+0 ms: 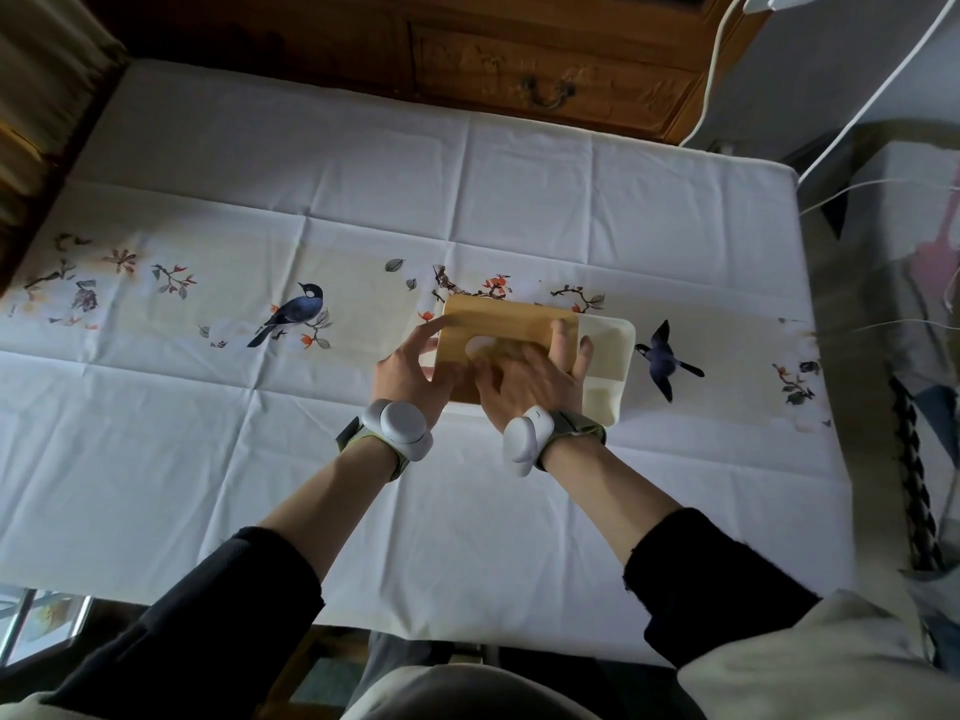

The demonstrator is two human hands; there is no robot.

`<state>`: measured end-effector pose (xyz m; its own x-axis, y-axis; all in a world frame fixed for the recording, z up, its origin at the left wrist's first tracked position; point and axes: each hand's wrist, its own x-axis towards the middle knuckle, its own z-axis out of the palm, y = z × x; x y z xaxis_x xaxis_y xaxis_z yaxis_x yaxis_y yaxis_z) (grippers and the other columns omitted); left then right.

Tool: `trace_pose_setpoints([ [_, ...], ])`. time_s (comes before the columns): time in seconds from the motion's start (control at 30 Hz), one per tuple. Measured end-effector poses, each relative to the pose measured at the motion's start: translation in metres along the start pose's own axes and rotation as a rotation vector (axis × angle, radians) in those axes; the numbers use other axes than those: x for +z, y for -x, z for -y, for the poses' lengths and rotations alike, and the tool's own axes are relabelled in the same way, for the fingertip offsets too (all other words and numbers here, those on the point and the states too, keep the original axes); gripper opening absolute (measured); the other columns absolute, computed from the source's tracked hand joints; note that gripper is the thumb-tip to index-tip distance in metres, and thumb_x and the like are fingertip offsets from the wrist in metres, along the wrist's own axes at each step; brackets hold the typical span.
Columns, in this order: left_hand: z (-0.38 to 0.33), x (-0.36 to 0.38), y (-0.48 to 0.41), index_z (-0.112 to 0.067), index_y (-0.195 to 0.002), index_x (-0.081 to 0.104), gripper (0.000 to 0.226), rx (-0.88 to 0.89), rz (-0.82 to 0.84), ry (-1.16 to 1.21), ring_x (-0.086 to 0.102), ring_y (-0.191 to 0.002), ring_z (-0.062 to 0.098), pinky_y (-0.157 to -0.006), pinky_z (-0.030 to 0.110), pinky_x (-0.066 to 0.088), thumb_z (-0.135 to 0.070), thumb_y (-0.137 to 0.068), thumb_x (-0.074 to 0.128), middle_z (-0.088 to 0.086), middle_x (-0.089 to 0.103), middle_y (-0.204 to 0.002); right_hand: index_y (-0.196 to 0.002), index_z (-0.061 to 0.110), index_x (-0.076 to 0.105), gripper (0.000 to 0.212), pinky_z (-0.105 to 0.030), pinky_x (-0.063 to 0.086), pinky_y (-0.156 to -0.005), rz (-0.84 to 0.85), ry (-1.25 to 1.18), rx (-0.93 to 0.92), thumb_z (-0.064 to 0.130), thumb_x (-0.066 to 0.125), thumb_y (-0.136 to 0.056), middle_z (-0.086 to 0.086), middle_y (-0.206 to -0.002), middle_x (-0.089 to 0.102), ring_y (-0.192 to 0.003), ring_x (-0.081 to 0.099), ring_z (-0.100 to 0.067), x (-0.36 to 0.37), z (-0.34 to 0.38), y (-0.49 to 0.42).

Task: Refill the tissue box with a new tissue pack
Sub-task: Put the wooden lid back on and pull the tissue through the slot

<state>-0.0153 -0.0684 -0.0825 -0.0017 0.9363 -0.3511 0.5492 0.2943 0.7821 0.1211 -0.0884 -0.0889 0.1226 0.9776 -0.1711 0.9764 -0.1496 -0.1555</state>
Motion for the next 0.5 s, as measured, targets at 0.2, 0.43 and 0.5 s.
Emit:
trace_pose_setpoints([
  [0.2, 0.001, 0.001, 0.0, -0.048, -0.121, 0.05, 0.043, 0.012, -0.026, 0.006, 0.061, -0.067, 0.005, -0.062, 0.015, 0.045, -0.025, -0.085, 0.059, -0.008, 0.066, -0.115, -0.09, 0.026, 0.071, 0.059, -0.057, -0.008, -0.103, 0.071, 0.003, 0.052, 0.056, 0.02, -0.088, 0.01, -0.105, 0.068, -0.141, -0.001, -0.033, 0.001, 0.008, -0.004],
  [0.43, 0.001, -0.001, -0.001, -0.048, -0.121, 0.05, 0.045, 0.016, -0.005, 0.01, 0.061, -0.067, 0.002, -0.058, 0.01, 0.042, -0.024, -0.084, 0.06, -0.01, 0.065, -0.113, -0.092, 0.036, 0.064, 0.042, -0.054, 0.007, -0.105, 0.011, -0.069, 0.022, 0.057, 0.029, -0.084, 0.014, -0.102, 0.067, -0.138, 0.005, -0.035, -0.003, 0.003, -0.002],
  [0.5, 0.002, -0.001, -0.002, -0.045, -0.122, 0.05, 0.048, 0.017, 0.0, 0.017, 0.062, -0.07, 0.008, -0.064, 0.018, 0.046, -0.02, -0.083, 0.062, -0.007, 0.066, -0.116, -0.084, 0.027, 0.067, 0.043, -0.051, 0.004, -0.101, -0.014, -0.075, 0.0, 0.054, 0.033, -0.081, 0.013, -0.098, 0.067, -0.136, 0.01, -0.033, -0.003, -0.001, 0.001],
])
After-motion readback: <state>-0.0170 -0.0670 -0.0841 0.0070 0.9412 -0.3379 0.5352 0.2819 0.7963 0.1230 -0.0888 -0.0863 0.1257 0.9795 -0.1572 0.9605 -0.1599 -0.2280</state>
